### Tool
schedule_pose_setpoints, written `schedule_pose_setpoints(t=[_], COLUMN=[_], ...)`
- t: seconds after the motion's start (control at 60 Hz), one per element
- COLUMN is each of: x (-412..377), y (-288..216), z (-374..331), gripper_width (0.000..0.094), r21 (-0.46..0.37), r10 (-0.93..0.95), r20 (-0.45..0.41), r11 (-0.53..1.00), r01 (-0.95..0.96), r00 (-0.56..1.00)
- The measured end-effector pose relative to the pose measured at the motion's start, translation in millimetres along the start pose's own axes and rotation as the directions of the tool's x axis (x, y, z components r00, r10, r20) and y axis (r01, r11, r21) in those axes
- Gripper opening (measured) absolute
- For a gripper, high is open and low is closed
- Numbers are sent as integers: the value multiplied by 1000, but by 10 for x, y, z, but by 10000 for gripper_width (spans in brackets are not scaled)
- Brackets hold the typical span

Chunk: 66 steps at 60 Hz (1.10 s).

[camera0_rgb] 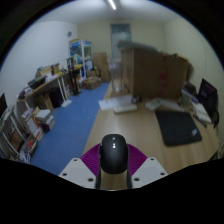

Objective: Arrange mouse

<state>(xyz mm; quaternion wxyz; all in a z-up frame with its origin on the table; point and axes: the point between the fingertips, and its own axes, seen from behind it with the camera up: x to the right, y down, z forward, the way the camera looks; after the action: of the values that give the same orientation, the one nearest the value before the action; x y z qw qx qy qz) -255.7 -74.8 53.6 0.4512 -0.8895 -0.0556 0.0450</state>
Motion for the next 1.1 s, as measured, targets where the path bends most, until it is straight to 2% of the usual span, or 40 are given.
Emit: schedule_pose_setpoints(t=[0.083,0.167,0.217,0.267,0.383,0.483,0.55,0.717,0.75,0.8,0.867,0.883,0.9,0.917,0.95,1.0,1.033,1.1], x=[213,846,1301,1762,2738,3218,3328,3353,3367,3357,3358,3361,3360,3358,3378,3401,3371,3272], y=[-706,-1510,-1808,-1961,-1863,-1356,-1053,-432,-434,-439,-443,-439,-438,-429,-414,-356,-363,-481], z=[-302,-450,-470,-375,155,725,989,1396,1426,1402,1415,1417,1419,1418,1397,1330,1265,1057], gripper_width=[343,343,342,341,340,343,341,351,348,362,441,526,491,506,591,767,885,855], r21=[127,259,311,323,264,155,86,-22,9,3,-15,-24,-33,-45,-70,-121,-124,-94], r10=[-4,-2,20,27,56,60,40,45,39,27,5,0,-3,-3,11,52,80,114], r20=[12,-37,-68,-94,-143,-154,-149,-120,-124,-138,-153,-155,-157,-158,-169,-188,-189,-195], r11=[992,966,951,947,964,987,996,999,999,1000,1000,1000,999,999,997,990,987,987], r01=[2,12,3,5,-17,-36,-27,-48,-39,-26,-7,-4,-2,-4,-23,-76,-104,-134], r00=[1000,999,997,995,988,986,988,992,992,990,988,988,988,987,986,981,979,974])
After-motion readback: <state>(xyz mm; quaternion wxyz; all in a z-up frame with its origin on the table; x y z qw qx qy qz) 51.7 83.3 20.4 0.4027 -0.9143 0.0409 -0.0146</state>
